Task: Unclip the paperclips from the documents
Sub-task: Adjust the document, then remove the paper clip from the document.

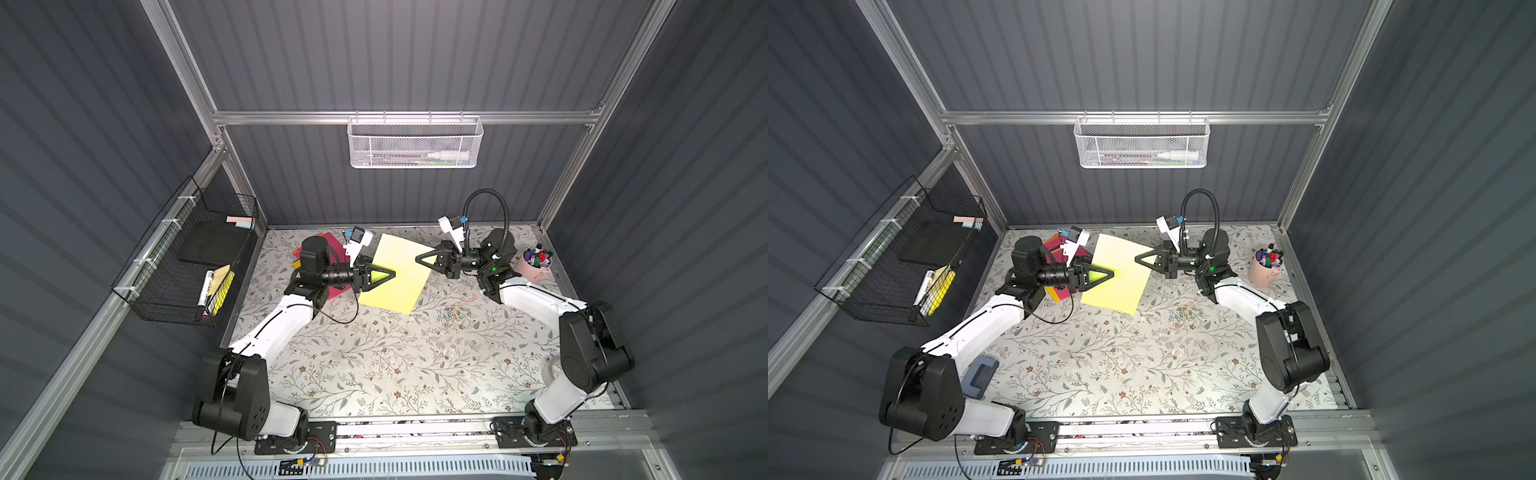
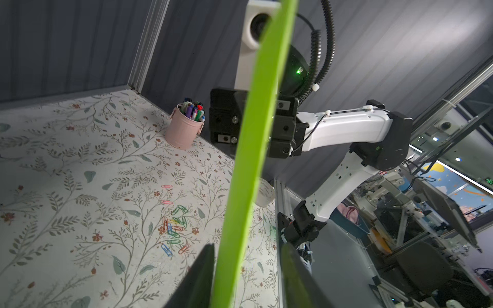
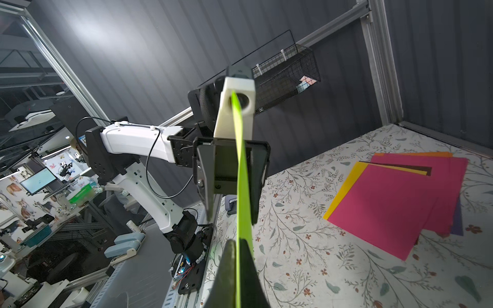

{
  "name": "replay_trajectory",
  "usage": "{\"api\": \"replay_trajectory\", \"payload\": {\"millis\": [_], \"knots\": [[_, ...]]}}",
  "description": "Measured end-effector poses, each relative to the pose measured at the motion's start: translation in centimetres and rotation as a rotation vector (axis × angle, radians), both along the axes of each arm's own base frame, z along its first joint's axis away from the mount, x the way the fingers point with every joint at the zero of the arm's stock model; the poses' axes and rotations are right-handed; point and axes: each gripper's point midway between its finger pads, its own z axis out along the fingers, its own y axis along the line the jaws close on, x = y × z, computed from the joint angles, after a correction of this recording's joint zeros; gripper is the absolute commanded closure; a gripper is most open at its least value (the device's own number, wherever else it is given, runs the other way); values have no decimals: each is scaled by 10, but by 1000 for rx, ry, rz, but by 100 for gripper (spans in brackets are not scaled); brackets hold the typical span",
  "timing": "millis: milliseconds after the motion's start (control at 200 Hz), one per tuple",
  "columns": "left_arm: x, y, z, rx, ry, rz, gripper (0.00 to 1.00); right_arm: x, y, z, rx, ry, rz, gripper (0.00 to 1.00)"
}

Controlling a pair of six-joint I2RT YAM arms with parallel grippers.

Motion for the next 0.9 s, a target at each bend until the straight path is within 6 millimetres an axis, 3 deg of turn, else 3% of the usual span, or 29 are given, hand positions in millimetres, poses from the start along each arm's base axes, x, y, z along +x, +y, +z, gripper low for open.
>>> {"api": "replay_trajectory", "payload": {"millis": [30, 80, 140, 285, 565, 785, 900], "knots": [[0, 0, -3, 1, 10, 0, 88, 0, 0, 2, 0, -2, 1, 98], [0, 0, -4, 2, 9, 0, 94, 1, 0, 4, -1, 0, 1, 76], [2, 0, -4, 2, 8, 5, 100, 2, 1, 4, -5, 6, 1, 59], [5, 0, -4, 3, 5, 24, 100, 2, 0, -7, -29, 37, 1, 42], [12, 5, -2, 1, 1, 60, 100, -11, -12, -56, -98, 201, 5, 41], [12, 5, 1, -6, -5, 61, 100, -18, -8, -70, -114, 239, 36, 53], [13, 5, 1, -5, -4, 63, 100, -19, -5, -76, -118, 254, 53, 55]]}}
